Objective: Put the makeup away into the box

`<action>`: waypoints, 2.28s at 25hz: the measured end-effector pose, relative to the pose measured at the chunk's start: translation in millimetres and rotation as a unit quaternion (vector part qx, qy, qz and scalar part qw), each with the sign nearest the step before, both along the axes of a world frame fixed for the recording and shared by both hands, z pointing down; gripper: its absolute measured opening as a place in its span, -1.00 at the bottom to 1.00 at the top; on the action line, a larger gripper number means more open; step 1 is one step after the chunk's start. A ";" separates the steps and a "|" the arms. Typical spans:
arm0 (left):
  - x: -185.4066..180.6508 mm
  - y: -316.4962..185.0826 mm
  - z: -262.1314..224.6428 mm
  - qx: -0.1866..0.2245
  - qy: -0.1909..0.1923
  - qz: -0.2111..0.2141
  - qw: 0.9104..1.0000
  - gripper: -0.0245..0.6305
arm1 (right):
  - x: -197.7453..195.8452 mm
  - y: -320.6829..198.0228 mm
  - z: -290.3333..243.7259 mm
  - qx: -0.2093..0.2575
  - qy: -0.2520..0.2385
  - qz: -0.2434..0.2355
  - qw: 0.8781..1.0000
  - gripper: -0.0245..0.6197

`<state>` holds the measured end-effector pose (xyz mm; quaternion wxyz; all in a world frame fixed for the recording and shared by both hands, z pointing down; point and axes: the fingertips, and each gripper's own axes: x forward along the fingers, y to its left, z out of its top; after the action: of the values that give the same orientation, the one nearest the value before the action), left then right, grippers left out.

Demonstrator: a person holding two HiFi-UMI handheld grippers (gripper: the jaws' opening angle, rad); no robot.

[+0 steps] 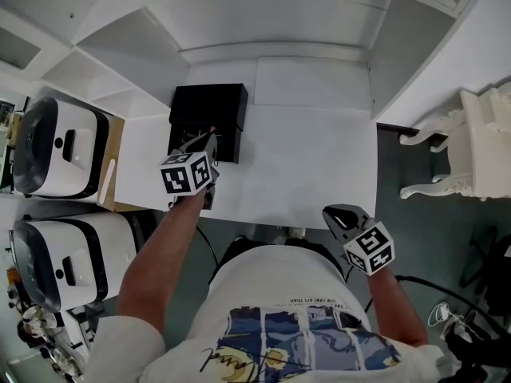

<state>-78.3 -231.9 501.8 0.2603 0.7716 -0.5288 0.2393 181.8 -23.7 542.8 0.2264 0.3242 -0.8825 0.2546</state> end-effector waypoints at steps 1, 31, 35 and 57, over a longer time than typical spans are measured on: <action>-2.9 -5.2 3.4 0.003 -0.003 0.000 1.000 -0.85 | 1.1 -0.2 -0.2 0.000 0.001 0.001 1.000 -0.81; 0.5 -35.3 117.2 -0.103 -0.096 0.046 0.989 -0.85 | 37.1 -13.6 4.7 -0.009 0.018 0.030 0.999 -0.81; -0.2 -39.9 125.9 -0.119 -0.108 0.040 0.986 -0.85 | 38.6 -15.2 5.9 -0.007 0.017 0.032 0.999 -0.81; -18.6 -22.9 79.5 -0.067 -0.042 0.046 0.996 -0.65 | -10.8 -4.9 -7.0 0.001 0.028 0.017 0.999 -0.81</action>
<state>-96.9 -254.8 581.3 0.2774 0.7654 -0.4857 0.3184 171.0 -28.6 535.8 0.2465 0.3465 -0.8704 0.2483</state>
